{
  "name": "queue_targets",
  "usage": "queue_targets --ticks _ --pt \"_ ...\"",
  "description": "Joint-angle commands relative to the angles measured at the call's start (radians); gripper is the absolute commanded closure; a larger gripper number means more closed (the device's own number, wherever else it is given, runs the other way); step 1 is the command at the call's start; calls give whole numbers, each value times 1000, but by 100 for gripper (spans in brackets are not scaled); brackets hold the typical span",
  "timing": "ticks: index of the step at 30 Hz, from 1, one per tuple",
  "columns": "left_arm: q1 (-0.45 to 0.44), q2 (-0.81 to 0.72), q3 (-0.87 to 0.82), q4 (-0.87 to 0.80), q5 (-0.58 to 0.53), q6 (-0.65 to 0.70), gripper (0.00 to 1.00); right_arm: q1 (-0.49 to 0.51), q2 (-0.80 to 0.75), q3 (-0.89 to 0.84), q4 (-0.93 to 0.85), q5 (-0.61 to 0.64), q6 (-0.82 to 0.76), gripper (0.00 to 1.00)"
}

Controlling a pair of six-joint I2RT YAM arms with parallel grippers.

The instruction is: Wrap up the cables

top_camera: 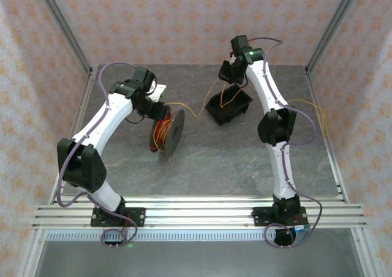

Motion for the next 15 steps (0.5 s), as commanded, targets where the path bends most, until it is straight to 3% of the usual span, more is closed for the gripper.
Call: queue_targets --ticks 1,2,12,15 --pt "-6 12 24 -6 -36 19 95 -7 0 -7 5 -5 1 100" --pt "-6 8 28 -6 -44 19 100 -8 -4 -10 5 -6 -1 100" --pt "-6 -138 66 6 -126 -2 100 -65 -104 -26 -17 40 -18 100" --pt "-7 -205 71 2 -98 -10 100 -101 -161 -76 9 61 -17 100"
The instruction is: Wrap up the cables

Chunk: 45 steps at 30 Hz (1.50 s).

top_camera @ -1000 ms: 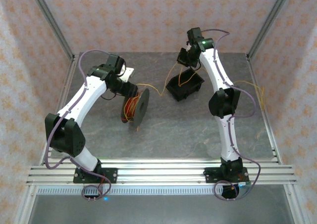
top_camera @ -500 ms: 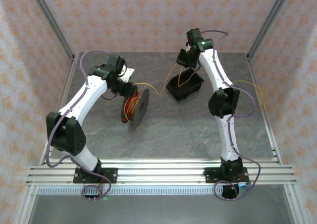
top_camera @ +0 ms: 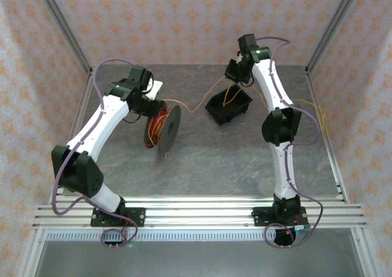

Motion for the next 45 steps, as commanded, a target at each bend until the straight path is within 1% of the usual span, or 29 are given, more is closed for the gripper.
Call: queue_targets --ticks 1,4,9,14,17,19,23,26,28,31,33,37,41,43,45 --pt "-3 -133 77 -15 35 -26 100 -51 -126 -40 22 61 -10 100" --pt "-1 -154 138 -88 124 -36 100 -78 -144 -51 25 91 -11 100" --pt "6 -207 195 -126 205 -62 100 -94 -149 -56 21 135 -31 100" --pt "45 -238 247 -138 301 -105 100 -95 -148 -80 10 155 -42 100" --pt "92 -247 271 -122 361 -151 100 -96 -171 -152 46 141 -38 100" --pt "134 -246 288 -106 404 -198 100 -94 -193 -216 83 128 -35 100" --pt "208 -230 320 -49 479 -313 100 -84 -212 -280 123 103 -44 100" --pt "255 -211 333 25 506 -422 100 -61 -216 -296 141 84 -61 100" --pt "296 -206 319 109 515 -519 100 -39 -223 -313 157 83 -70 100" --pt "339 -204 285 246 497 -668 100 -10 -239 -348 182 83 -82 100" --pt "349 -198 280 299 450 -728 100 9 -258 -380 205 75 -86 100" --pt "357 -178 295 311 285 -764 100 49 -320 -467 255 77 -105 100" --pt "356 -144 290 346 183 -782 100 101 -387 -539 286 74 -139 100" --pt "355 -128 284 348 120 -765 100 138 -421 -564 295 77 -164 100" --pt "353 -112 293 334 82 -748 100 183 -451 -583 303 75 -186 100"
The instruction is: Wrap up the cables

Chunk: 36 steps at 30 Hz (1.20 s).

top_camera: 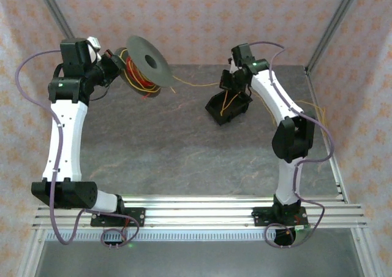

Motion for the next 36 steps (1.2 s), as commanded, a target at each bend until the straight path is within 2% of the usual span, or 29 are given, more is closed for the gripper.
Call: queue_targets --ticks 1,6,11,14,19,22,26,31,36 --pt "12 8 31 138 -143 -17 100 76 -88 -25 34 27 -74 100" --pt "7 42 46 140 -260 6 100 203 -156 -67 56 54 -158 100" --pt "-29 109 96 125 -388 46 100 314 -187 -42 60 3 -231 100" --pt "-87 159 144 96 -479 112 100 367 -188 12 44 -46 -261 100" --pt "-165 228 165 67 -554 212 100 414 -206 88 46 -140 -284 100" --pt "-205 254 150 63 -575 253 100 420 -221 112 76 -193 -268 100" --pt "-245 269 114 65 -587 298 100 421 -233 153 104 -192 -257 100" --pt "-296 282 74 55 -593 367 100 419 -208 259 88 -147 -265 100" --pt "-330 262 5 73 -536 426 100 397 -122 425 6 -48 -260 100"
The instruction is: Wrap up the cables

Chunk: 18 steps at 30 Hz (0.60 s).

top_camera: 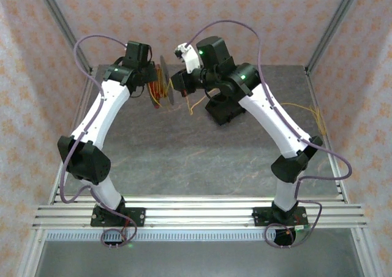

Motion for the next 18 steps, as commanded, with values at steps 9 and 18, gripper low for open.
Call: queue_targets --ticks 9,18 --pt "-61 -91 -129 64 121 212 100 -106 177 313 -109 88 33 100" --pt "-81 -151 -147 -18 271 363 100 -194 224 294 -149 97 18 100"
